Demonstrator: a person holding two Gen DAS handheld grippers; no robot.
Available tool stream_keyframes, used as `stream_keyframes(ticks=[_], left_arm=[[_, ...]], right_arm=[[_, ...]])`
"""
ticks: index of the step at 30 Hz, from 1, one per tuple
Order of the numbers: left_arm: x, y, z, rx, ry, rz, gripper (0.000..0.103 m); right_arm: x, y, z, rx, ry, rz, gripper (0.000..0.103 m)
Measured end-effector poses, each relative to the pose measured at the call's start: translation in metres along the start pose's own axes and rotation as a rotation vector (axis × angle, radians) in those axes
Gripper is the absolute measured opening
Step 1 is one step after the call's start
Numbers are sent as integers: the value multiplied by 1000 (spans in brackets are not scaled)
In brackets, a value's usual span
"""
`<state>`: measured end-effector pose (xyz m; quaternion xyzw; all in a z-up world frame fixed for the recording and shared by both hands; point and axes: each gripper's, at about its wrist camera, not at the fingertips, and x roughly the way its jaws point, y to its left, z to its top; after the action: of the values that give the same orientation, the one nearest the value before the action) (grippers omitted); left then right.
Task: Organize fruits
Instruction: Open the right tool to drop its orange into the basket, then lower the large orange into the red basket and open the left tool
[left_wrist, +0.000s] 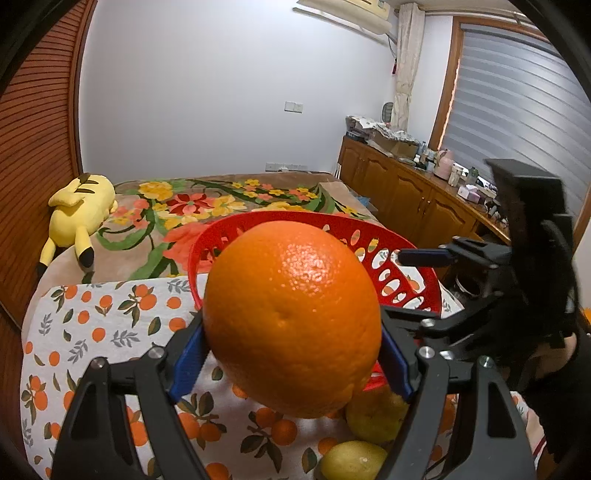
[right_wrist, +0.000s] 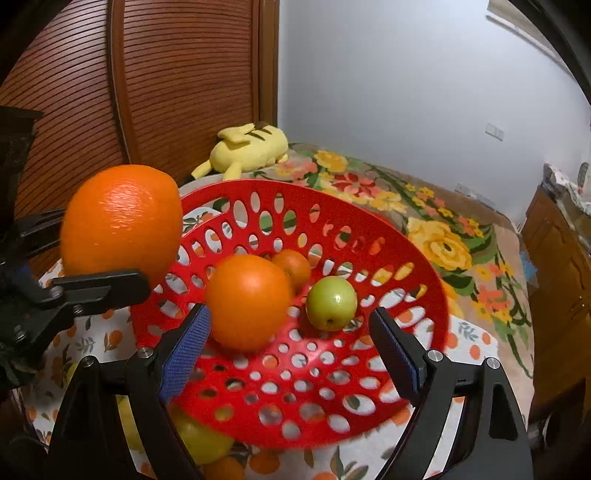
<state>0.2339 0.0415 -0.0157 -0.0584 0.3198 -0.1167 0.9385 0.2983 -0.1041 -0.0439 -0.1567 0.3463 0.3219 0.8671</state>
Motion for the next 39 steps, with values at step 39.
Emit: stream_keyframes(ticks=[39], left_arm=[[66, -72, -6, 106, 171, -1, 81]], right_arm=[[-63, -39, -65, 177, -86, -15, 89]])
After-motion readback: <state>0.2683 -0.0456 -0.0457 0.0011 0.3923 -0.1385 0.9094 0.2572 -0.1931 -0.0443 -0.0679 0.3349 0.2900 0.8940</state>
